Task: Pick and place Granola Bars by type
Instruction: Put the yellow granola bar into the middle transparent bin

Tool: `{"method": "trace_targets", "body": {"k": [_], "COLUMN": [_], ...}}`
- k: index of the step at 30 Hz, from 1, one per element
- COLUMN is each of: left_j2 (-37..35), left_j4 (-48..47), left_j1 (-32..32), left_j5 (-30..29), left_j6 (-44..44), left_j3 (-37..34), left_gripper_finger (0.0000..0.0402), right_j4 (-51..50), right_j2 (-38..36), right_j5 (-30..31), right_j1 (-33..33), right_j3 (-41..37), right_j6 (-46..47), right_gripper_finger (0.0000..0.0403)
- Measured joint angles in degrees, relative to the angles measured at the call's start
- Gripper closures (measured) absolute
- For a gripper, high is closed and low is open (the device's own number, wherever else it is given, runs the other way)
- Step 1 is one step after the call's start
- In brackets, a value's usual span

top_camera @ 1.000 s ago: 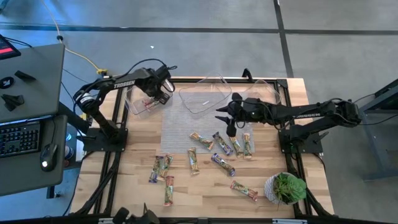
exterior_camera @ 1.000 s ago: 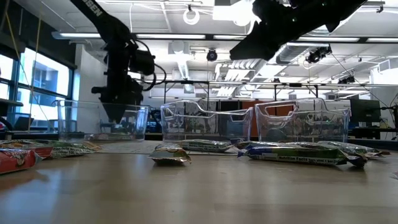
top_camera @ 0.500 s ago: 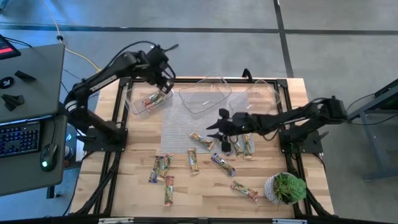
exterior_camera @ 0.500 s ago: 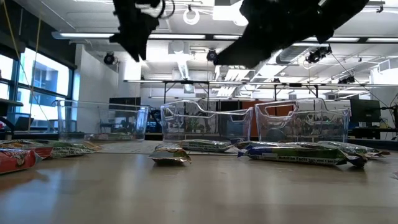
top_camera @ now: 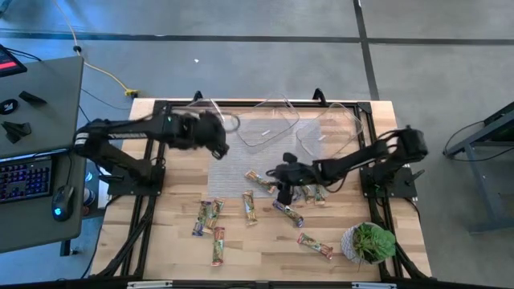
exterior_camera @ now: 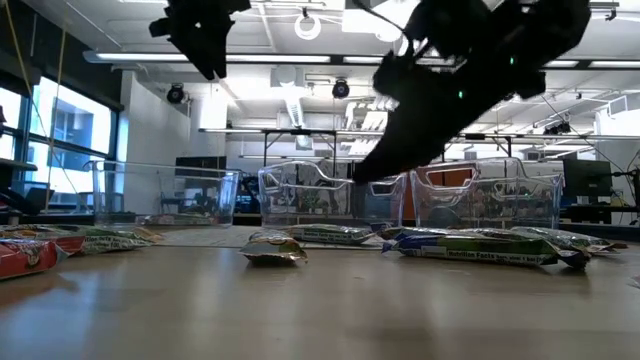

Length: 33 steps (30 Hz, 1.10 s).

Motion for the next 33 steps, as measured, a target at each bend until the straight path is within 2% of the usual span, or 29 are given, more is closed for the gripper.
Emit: {"method": "trace_targets", "body": {"k": [4,10,17,22,28,33], "left_j2": [0.0,0.0,0.0,0.0,0.0,0.0], "left_j4": [0.8,0.9,1.0,1.0,1.0,0.5], "left_j1": [-5.0,-8.2,-8.4,-8.4,-8.4,-8.4], "left_j5": [-1.5,-2.7,-3.8,-4.6,-5.2,-5.0], "left_j6": [-4.8,-8.1,-8.1,-8.1,-8.1,-8.1], "left_j3": [-2.6,-3.2,-3.2,-3.3,-3.3,-3.3], "left_gripper_finger": [0.0261,0.0261,0.0261,0.0261,0.0261,0.0261], "right_j4": [5.4,0.6,-7.8,-7.3,-2.6,-1.5], "right_j2": [5.4,7.0,7.0,7.0,7.0,7.0], "right_j5": [-0.2,1.3,7.0,7.7,8.4,10.0], "right_j1": [1.0,1.1,1.0,1.0,1.0,1.6], "right_j3": [0.4,4.8,7.6,7.6,7.6,7.6], "right_j6": [-3.5,-3.1,-3.6,-2.7,-11.1,-10.7], "right_gripper_finger": [0.0273,0.0273,0.0273,0.0273,0.0273,0.0273]}}
